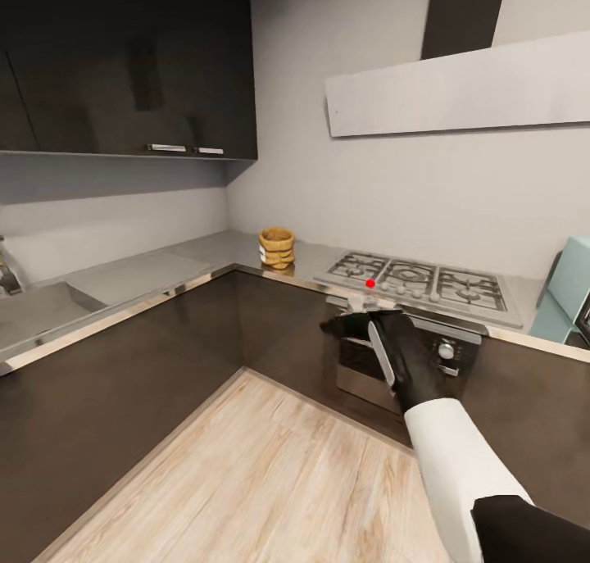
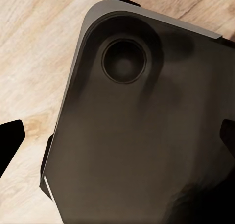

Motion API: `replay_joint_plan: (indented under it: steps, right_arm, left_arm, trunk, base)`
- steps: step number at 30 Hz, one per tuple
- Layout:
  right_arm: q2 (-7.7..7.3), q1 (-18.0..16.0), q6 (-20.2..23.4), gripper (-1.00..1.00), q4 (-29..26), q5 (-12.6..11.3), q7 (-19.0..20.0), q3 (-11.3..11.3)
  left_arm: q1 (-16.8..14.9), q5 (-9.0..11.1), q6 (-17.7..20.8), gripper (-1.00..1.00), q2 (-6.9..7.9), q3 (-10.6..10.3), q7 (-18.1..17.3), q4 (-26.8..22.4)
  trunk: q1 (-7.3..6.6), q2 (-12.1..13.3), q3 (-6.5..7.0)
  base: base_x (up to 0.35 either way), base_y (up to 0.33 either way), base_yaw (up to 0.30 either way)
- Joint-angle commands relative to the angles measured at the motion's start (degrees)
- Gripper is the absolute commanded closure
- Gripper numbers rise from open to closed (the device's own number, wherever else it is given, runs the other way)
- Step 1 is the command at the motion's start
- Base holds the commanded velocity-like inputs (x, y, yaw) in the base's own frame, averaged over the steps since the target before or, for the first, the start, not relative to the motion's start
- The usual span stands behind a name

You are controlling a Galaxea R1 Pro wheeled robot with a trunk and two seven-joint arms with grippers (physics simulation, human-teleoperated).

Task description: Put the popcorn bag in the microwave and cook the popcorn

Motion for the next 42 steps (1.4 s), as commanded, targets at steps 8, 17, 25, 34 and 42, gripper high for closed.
replay_joint_plan:
  steps: [8, 17, 25, 34, 42]
  right_arm:
    - [2.33, -20.4, 5.3, -1.0, 11.9, 0.0, -12.9, 0.2]
    - [2.33, -21.4, 3.3, -1.0, 14.0, -0.4, -20.6, -0.4]
    - [2.33, -21.3, 3.2, -1.0, 14.3, -0.7, -20.8, -0.4]
    - [2.33, -21.3, 3.0, -1.0, 14.2, -0.5, -21.0, -0.4]
    - [2.33, -21.3, 3.1, -1.0, 14.3, -0.5, -20.6, -0.4]
  left_arm:
    - [0.0, 0.0, -0.1, -1.0, -0.01, 0.4, 0.0, -0.2]
    - [0.0, 0.2, 0.0, -1.0, -0.01, 0.5, 0.1, -0.1]
    - [0.0, 0.1, 0.1, -1.0, 0.07, 0.4, 0.1, -0.1]
    - [0.0, 0.1, 0.2, -1.0, 0.08, 0.4, 0.1, -0.1]
    - [0.0, 0.1, 0.4, -1.0, 0.08, 0.4, 0.1, -0.1]
  trunk:
    - [0.01, 0.0, -0.07]
    - [0.01, 0.0, -0.07]
    - [0.01, 0.0, -0.07]
    - [0.01, 0.0, -0.07]
    - [0.01, 0.0, -0.07]
  base:
    - [0.0, 0.0, 0.0]
    - [0.039, 0.0, 0.0]
    - [0.308, 0.0, 0.0]
    - [0.324, 0.053, 0.0]
    - [0.323, 0.175, 0.0]
